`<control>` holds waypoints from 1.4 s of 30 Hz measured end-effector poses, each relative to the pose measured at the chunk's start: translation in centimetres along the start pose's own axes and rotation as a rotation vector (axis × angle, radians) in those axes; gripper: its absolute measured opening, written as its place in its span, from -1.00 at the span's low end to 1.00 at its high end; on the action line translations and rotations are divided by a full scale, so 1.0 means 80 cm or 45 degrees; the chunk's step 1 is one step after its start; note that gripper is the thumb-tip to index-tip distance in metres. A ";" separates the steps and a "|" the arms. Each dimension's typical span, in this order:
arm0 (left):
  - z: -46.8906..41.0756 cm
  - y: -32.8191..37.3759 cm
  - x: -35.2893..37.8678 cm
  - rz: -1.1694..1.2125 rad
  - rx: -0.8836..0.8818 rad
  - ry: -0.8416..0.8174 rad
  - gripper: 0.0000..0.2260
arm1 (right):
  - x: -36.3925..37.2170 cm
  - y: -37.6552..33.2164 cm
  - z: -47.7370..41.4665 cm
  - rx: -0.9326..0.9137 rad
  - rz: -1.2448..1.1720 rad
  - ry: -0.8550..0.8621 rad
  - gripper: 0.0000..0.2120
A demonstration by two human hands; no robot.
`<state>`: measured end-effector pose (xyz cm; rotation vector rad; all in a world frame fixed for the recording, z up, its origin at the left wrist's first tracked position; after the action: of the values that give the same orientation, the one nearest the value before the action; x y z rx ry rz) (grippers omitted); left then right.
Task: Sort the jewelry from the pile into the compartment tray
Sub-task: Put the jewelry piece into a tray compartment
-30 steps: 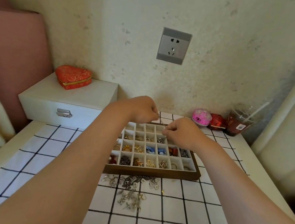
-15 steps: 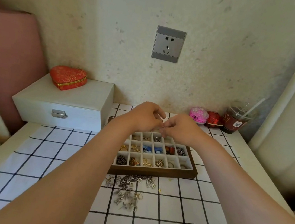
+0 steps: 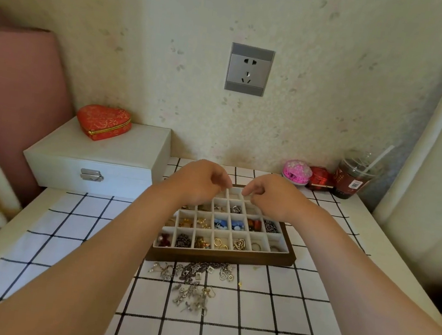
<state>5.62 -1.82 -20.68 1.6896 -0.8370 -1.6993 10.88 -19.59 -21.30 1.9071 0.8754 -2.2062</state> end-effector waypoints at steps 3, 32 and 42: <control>0.004 -0.005 0.014 -0.192 0.068 -0.060 -0.74 | 0.004 -0.010 0.008 -0.045 0.137 -0.091 -0.64; 0.070 0.005 0.007 -0.368 0.334 0.056 -0.92 | 0.010 -0.041 0.057 -0.265 0.248 0.108 -0.72; 0.186 -0.008 0.022 -0.392 0.328 -0.029 -0.92 | 0.031 -0.071 0.136 -0.367 0.182 -0.305 -0.80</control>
<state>-9.24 -2.41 -22.35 2.0644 -0.8725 -1.8782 -1.63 -19.31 -20.98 1.4925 0.9246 -2.0420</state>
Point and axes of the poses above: each hand's wrist, its own z-axis away from the middle knuckle, its own x-axis out of the palm, y = z × x, the point moved 3 cm from there along -z, towards the middle knuckle, and after that the axes turned 9 degrees about z, right-handed, at the moved point
